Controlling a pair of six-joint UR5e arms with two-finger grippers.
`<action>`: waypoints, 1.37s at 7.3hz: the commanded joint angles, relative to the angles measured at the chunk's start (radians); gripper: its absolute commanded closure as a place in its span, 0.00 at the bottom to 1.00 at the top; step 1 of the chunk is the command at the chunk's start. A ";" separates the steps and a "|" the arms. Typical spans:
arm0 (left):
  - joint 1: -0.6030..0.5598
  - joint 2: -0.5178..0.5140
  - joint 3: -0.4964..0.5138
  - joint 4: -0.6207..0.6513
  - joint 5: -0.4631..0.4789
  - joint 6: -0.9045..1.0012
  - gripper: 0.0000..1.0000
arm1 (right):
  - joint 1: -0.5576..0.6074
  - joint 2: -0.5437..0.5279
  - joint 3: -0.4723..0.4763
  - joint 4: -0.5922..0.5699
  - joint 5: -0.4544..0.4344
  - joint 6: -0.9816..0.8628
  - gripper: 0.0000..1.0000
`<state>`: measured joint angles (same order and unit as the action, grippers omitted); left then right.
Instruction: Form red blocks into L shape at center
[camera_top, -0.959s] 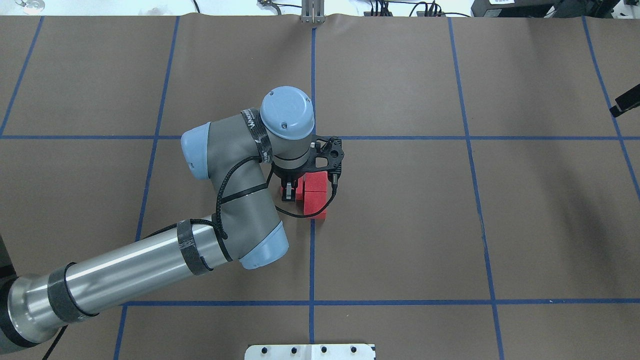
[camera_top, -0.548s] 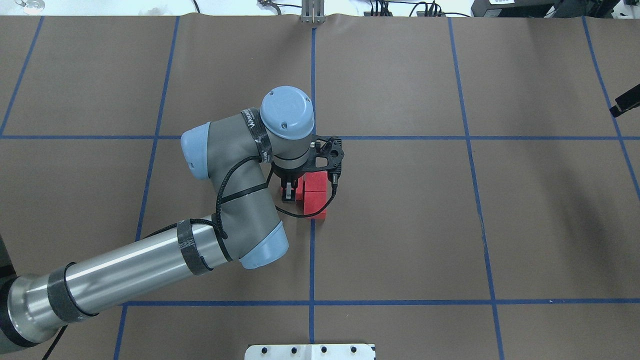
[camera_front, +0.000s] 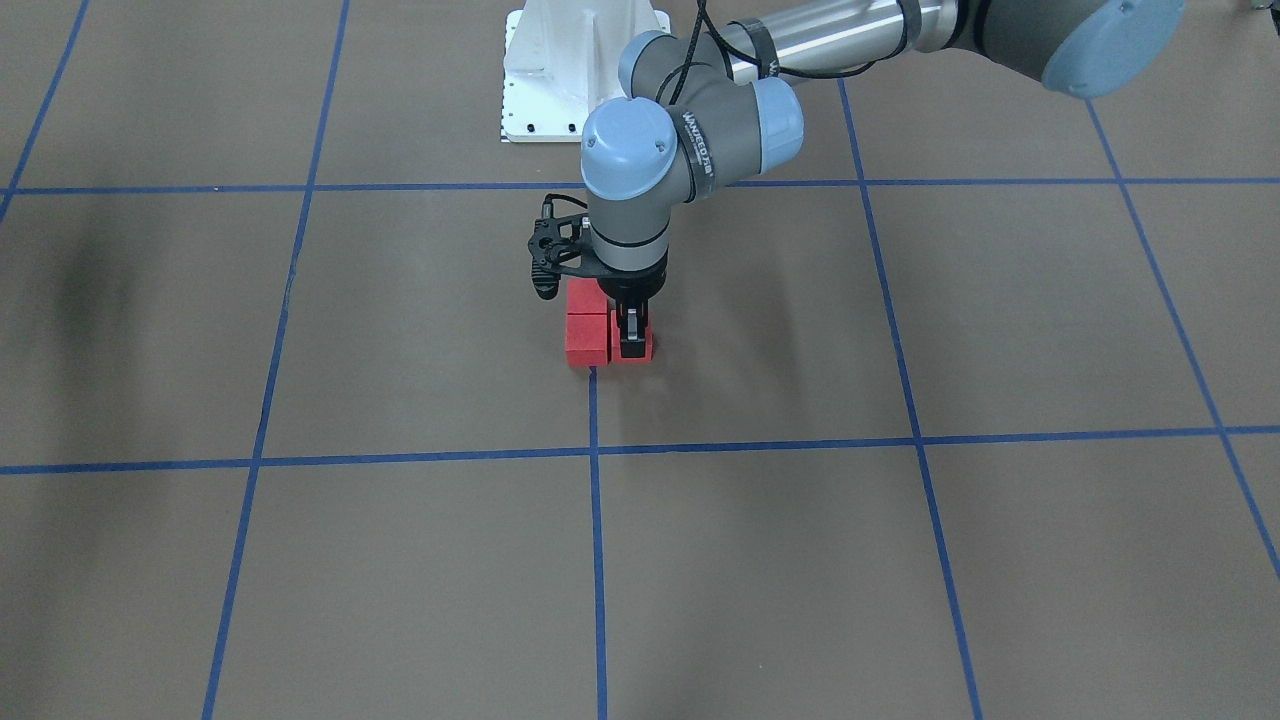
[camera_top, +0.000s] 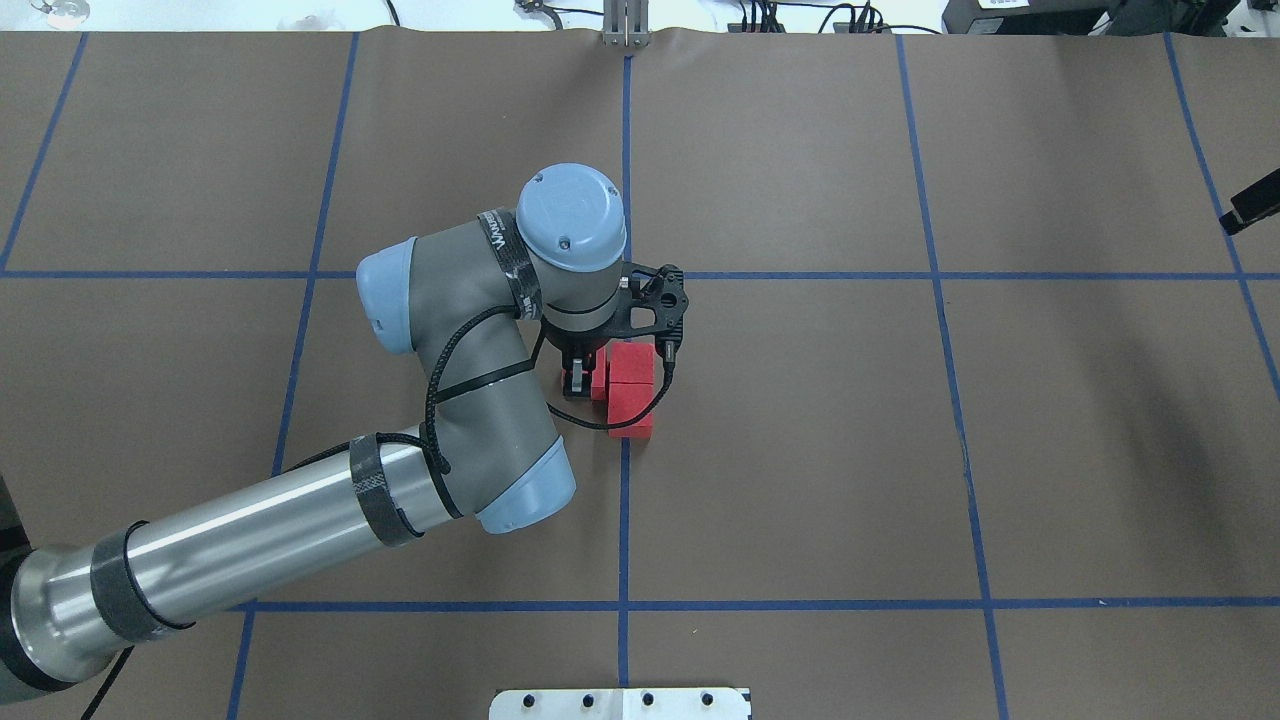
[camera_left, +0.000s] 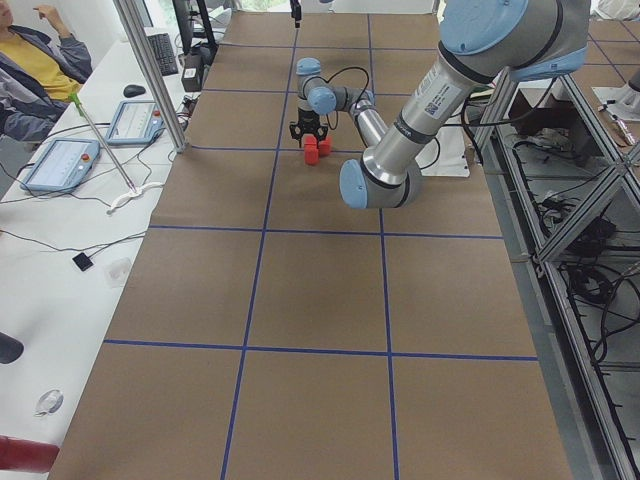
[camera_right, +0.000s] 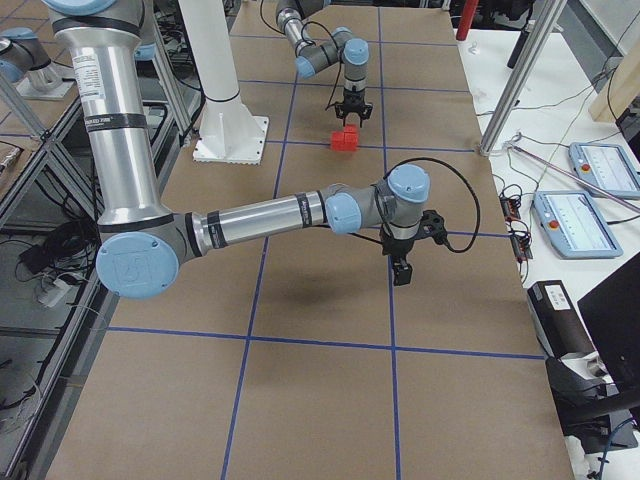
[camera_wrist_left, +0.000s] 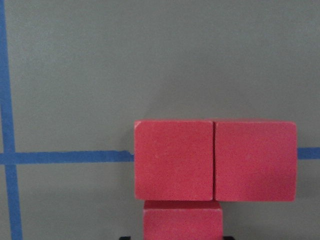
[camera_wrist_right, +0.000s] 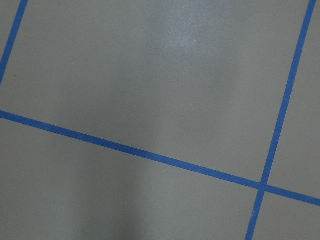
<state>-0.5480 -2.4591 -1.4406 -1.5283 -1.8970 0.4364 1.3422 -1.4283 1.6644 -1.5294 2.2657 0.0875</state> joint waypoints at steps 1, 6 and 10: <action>-0.009 0.000 -0.064 0.043 0.001 -0.004 0.31 | 0.000 -0.001 0.000 0.000 0.000 0.000 0.00; -0.200 0.061 -0.077 0.043 0.001 0.001 0.00 | 0.000 -0.011 0.000 0.000 0.000 -0.002 0.00; -0.470 0.275 -0.110 0.031 -0.045 -0.014 0.00 | 0.002 -0.017 0.000 0.000 0.000 -0.003 0.00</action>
<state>-0.9252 -2.2693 -1.5358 -1.4953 -1.9150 0.4287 1.3435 -1.4430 1.6644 -1.5294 2.2657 0.0855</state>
